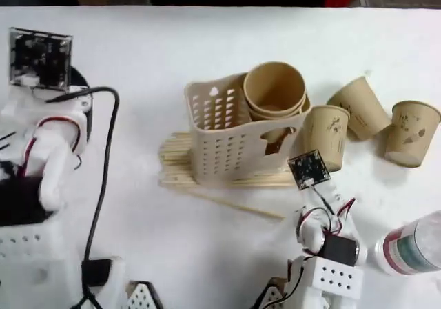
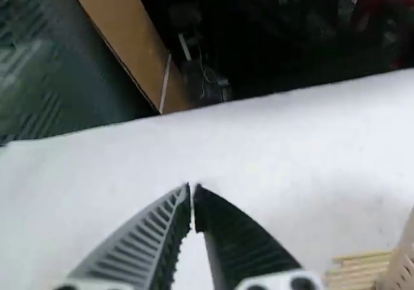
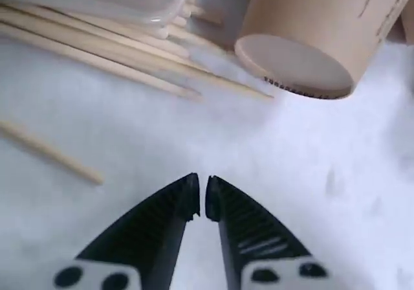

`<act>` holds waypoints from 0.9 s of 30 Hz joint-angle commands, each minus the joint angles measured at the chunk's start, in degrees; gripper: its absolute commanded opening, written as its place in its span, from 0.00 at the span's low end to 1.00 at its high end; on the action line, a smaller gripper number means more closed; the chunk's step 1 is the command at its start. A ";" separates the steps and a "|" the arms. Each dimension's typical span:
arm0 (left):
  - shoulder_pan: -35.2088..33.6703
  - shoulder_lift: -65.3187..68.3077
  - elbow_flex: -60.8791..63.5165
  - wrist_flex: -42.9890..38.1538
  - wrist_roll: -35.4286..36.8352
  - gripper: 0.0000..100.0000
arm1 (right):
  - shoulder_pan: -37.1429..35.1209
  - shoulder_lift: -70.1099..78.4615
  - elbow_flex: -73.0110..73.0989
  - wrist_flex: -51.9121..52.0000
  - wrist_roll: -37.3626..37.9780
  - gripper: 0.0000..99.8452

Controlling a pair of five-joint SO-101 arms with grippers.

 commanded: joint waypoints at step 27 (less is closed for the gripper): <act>-0.75 -34.77 52.84 -10.99 0.26 0.23 | 5.93 1.45 -37.19 16.22 1.05 0.20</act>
